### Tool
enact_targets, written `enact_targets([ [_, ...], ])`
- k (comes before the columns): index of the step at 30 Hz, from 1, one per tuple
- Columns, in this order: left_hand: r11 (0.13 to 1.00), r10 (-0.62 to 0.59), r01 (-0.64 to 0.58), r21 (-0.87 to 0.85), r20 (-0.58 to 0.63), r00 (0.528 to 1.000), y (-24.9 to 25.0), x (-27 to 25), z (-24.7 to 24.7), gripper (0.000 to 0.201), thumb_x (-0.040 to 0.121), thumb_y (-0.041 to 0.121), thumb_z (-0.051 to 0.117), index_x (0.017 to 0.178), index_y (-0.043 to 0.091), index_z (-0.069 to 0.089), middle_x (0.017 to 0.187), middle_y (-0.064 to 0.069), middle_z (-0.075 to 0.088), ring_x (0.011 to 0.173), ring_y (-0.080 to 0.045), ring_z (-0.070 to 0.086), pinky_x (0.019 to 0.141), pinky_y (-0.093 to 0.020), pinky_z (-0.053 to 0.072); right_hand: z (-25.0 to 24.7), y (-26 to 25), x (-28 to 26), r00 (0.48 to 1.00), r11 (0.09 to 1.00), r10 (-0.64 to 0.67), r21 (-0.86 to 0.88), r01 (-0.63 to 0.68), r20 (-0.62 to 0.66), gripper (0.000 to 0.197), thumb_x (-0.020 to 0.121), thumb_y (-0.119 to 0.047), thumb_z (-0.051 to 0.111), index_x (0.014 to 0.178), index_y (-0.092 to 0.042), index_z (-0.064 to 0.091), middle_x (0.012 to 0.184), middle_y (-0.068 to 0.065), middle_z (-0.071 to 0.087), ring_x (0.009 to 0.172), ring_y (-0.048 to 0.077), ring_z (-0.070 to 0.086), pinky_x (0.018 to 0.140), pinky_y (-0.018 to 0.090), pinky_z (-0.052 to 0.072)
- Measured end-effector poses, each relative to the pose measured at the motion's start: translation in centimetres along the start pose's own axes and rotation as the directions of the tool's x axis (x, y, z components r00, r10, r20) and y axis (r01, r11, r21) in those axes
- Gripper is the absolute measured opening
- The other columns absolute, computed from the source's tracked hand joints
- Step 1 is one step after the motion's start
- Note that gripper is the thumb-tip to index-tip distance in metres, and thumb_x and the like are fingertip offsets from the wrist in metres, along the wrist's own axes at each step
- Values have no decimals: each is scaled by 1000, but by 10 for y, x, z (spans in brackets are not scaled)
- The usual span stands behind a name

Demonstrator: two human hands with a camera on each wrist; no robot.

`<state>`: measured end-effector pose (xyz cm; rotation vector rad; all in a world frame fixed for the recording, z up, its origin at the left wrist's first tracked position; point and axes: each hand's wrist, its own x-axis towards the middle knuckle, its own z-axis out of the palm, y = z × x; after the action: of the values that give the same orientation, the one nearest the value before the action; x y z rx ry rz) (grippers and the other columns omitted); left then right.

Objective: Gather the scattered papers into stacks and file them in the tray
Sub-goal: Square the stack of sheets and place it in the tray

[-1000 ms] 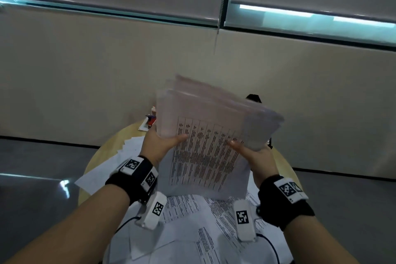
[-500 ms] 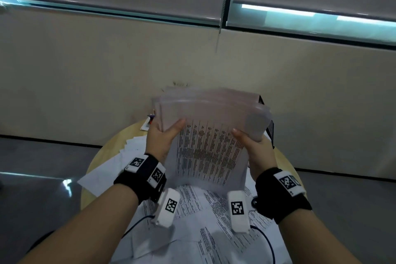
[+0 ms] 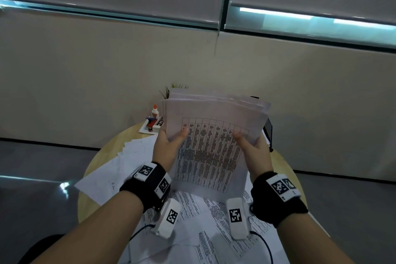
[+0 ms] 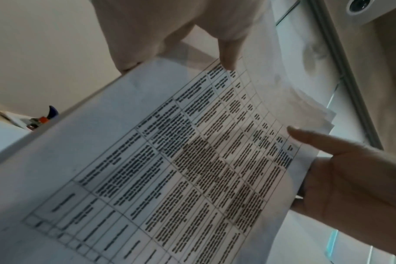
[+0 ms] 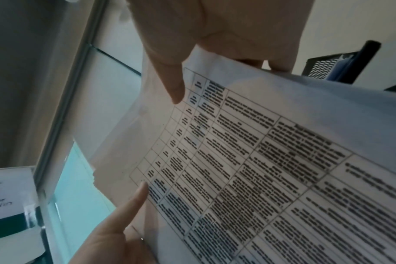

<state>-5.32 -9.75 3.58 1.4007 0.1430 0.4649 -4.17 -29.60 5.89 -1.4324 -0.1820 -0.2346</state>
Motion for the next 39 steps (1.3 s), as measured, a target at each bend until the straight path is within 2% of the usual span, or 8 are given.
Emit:
enact_targets([
  [7,995,12,-13,96,11,1000,0,-2,-5,83,66,63,69,132,22,43,123,7,59,116,-14,54,103,-37,41,13,-49,7,985,996,-88,16,91,-149,100,57,-78,65,136,-20,47,141,0,50,130,19,46,110,47,36],
  [11,1000,18,-18,1,6,1000,6,-6,-5,71,72,58,63,131,25,43,114,16,58,112,-10,53,101,-33,38,14,-66,20,975,998,-38,-64,24,-220,67,82,-55,63,132,-12,50,133,2,53,127,22,47,106,40,37],
  [17,988,131,-134,-81,-44,990,25,-3,-1,50,83,32,65,127,16,48,106,13,61,98,0,58,81,-16,46,12,-61,31,971,981,-109,-181,70,-213,25,83,-40,65,96,-19,58,91,-4,56,84,14,52,69,28,39],
  [23,971,210,-219,-93,-94,973,38,0,8,24,82,29,69,100,27,53,103,5,64,97,-10,62,81,-21,50,17,-53,33,963,954,-201,-258,151,-182,8,76,-34,62,79,-29,56,85,-8,60,84,17,57,79,39,49],
  [27,964,256,-264,-36,-147,955,42,2,9,22,88,27,63,107,17,57,104,6,64,97,-7,61,85,-19,46,14,-46,21,973,957,-228,-196,215,-45,49,65,-60,68,104,-36,51,103,-9,60,100,12,58,85,34,48],
  [30,956,287,-291,-22,-114,951,43,1,7,21,89,26,62,107,14,61,105,-2,68,97,-12,64,81,-19,50,1,-34,13,970,958,-238,-151,243,49,62,65,-41,78,116,-39,43,110,-12,55,107,11,57,87,31,50],
  [35,954,289,-295,-51,-92,953,46,4,2,23,86,30,67,104,16,62,103,-4,70,98,-18,67,82,-29,54,-15,-6,11,988,985,44,-174,-18,146,24,77,-11,76,97,-22,68,102,8,72,99,29,67,93,50,52],
  [39,966,236,-245,-85,-106,966,49,5,-4,16,82,26,71,88,16,59,88,-3,69,78,-10,67,72,-29,55,-16,5,2,976,988,133,-100,-118,170,17,73,-21,76,89,-14,74,92,5,76,91,25,71,94,52,51],
])
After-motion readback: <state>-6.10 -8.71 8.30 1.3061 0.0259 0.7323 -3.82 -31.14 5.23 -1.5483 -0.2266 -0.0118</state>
